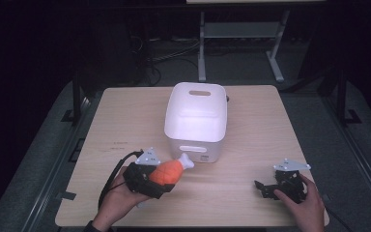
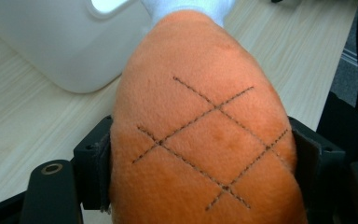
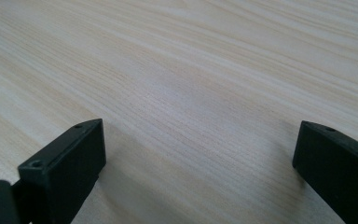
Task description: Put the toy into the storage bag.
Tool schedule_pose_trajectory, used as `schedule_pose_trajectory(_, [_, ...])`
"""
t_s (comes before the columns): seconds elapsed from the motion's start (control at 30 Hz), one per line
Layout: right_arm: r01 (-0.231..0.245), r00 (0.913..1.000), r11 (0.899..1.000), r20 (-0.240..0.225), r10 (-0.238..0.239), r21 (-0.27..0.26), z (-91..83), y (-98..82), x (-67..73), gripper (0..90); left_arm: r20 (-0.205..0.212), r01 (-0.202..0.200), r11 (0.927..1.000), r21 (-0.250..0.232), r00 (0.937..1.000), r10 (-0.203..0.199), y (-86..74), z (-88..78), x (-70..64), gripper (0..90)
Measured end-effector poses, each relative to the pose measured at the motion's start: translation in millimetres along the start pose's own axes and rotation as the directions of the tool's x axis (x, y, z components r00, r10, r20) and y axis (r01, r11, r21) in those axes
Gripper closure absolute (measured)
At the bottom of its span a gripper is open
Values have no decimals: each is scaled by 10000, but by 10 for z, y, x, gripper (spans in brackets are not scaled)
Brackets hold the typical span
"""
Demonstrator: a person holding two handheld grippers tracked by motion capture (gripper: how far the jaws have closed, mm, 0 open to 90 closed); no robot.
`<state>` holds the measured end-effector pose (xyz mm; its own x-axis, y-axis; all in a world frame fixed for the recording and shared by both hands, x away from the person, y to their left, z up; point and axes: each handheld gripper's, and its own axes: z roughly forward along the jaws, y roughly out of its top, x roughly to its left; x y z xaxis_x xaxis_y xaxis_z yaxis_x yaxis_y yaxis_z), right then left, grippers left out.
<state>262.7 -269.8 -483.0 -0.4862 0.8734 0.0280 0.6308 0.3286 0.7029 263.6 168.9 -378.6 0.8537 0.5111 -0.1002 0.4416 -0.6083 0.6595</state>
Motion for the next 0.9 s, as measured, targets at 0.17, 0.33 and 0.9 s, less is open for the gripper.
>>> schedule_pose_trajectory(0.17, [8, 10000, 10000, 0, -8, -7, 0, 0, 0, 19, 67, -113, 9999, -23, 9999, 113, 51, -82, 25, 235])
schedule_pose_trajectory(0.33, [-3, 10000, 10000, -6, 3, -2, 0, 0, 0, 19, 155, -179, 9998, -118, 9997, 180, 103, -153, 48, 235])
schedule_pose_trajectory(0.9, [10, 10000, 10000, -9, -10, -6, 0, 0, 0, 19, 298, -502, 9979, -412, 9982, 515, 347, -379, 152, 235])
